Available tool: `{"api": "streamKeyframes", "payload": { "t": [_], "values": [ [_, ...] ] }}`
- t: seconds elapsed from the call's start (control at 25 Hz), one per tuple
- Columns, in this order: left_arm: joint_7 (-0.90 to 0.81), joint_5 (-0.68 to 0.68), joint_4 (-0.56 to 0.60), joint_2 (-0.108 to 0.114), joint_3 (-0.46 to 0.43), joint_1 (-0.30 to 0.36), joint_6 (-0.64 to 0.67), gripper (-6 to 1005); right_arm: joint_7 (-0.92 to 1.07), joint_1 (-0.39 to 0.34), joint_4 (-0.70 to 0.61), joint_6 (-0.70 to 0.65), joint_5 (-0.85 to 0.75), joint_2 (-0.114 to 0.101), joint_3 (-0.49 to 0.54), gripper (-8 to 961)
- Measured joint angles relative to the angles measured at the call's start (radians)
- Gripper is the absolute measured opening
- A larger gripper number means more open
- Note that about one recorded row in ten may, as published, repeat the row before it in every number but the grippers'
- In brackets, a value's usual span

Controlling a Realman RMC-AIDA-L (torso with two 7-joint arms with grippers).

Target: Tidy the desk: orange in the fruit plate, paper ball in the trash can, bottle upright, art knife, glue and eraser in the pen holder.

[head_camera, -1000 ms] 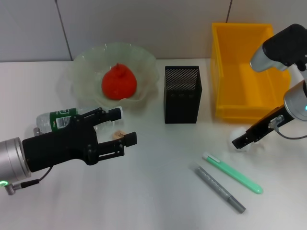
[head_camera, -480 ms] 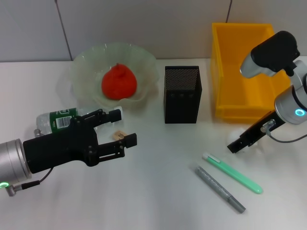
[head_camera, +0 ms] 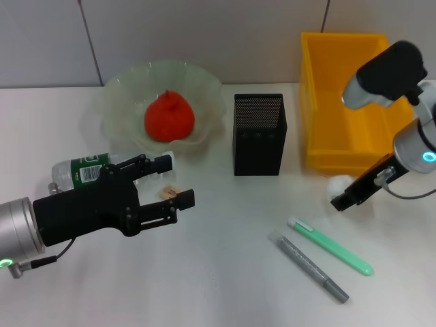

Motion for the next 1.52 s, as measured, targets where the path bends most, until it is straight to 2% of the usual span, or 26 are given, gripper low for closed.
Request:
{"api": "streamKeyframes", "payload": {
  "t": [0.2,0.36,0.44,0.56,0.64,0.68,0.72,1.12,1.36,1.52],
  "values": [
    [0.002,-0.001,-0.002,0.000,0.000,0.000,0.000,802,0.043,-0.046,-0.234,-0.148,0.006,0.003,0.000,521],
    [0.018,-0.001,-0.013,0.000,-0.002,0.000,0.000,801,0.085,-0.073,-0.441,-0.267,0.008,0.005,0.000,522],
    [0.024,-0.001,-0.016,0.000,-0.003,0.000,0.000,801,0.092,-0.084,-0.516,-0.291,0.007,0.005,-0.001,522],
    [0.049,-0.001,-0.032,0.000,-0.007,-0.005,0.002,801,0.081,-0.101,-0.577,-0.256,0.000,0.005,-0.005,521],
    [0.054,-0.001,-0.036,0.000,-0.008,-0.009,0.003,801,0.072,-0.109,-0.570,-0.191,-0.015,0.004,-0.015,520],
    [0.054,-0.001,-0.037,0.000,-0.008,-0.011,0.003,800,0.065,-0.114,-0.531,-0.114,-0.042,0.004,-0.032,520],
    [0.054,-0.001,-0.037,-0.001,-0.008,-0.012,0.003,800,0.065,-0.114,-0.531,-0.114,-0.042,0.004,-0.032,520],
    [0.055,-0.001,-0.062,0.000,-0.008,-0.016,0.002,799,-0.007,-0.114,-0.249,0.310,-0.066,0.001,-0.098,517],
    [0.055,-0.001,-0.063,0.002,-0.009,-0.016,0.008,798,-0.019,-0.108,-0.199,0.378,-0.057,0.001,-0.111,519],
    [0.071,-0.001,-0.063,0.003,-0.009,-0.016,0.007,798,-0.019,-0.106,-0.195,0.377,-0.057,0.001,-0.112,597]
  ]
}}
